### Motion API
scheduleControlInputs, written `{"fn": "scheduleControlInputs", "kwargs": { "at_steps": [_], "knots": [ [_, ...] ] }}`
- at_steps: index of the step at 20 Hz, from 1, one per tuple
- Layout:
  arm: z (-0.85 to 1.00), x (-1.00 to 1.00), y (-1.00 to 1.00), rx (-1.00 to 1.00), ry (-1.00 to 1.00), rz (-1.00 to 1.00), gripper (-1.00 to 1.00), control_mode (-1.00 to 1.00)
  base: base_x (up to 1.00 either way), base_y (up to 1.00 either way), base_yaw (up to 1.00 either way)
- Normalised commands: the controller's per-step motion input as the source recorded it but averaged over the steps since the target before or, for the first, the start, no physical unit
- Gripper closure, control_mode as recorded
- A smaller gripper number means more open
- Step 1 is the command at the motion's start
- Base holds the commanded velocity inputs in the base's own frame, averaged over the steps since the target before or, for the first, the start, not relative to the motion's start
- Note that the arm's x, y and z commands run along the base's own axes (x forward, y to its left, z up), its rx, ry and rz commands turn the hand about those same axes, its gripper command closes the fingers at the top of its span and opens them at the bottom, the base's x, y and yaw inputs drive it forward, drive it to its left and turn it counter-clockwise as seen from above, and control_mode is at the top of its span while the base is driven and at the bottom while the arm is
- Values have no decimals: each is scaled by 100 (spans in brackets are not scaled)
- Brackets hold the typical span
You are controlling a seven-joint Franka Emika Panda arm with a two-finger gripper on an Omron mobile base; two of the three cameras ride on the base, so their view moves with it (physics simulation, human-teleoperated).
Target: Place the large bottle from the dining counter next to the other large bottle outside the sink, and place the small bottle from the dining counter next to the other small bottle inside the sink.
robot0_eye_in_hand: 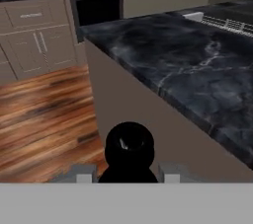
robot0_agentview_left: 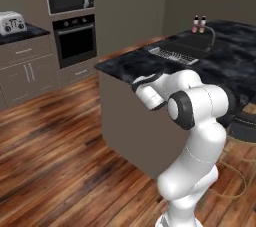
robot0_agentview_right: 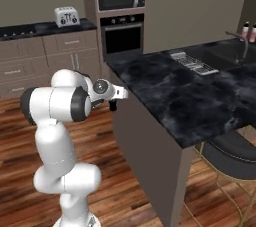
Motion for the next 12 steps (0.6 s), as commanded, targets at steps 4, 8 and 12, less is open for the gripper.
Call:
{"fn": "scheduleControlInputs", "kwargs": {
  "at_steps": [4,8,12],
  "knots": [
    [0,0,0,0,0,0,100,100,27,99,0],
    [0,0,0,0,0,0,100,100,45,99,0],
    [0,0,0,0,0,0,100,100,57,91,-2]
  ]
}}
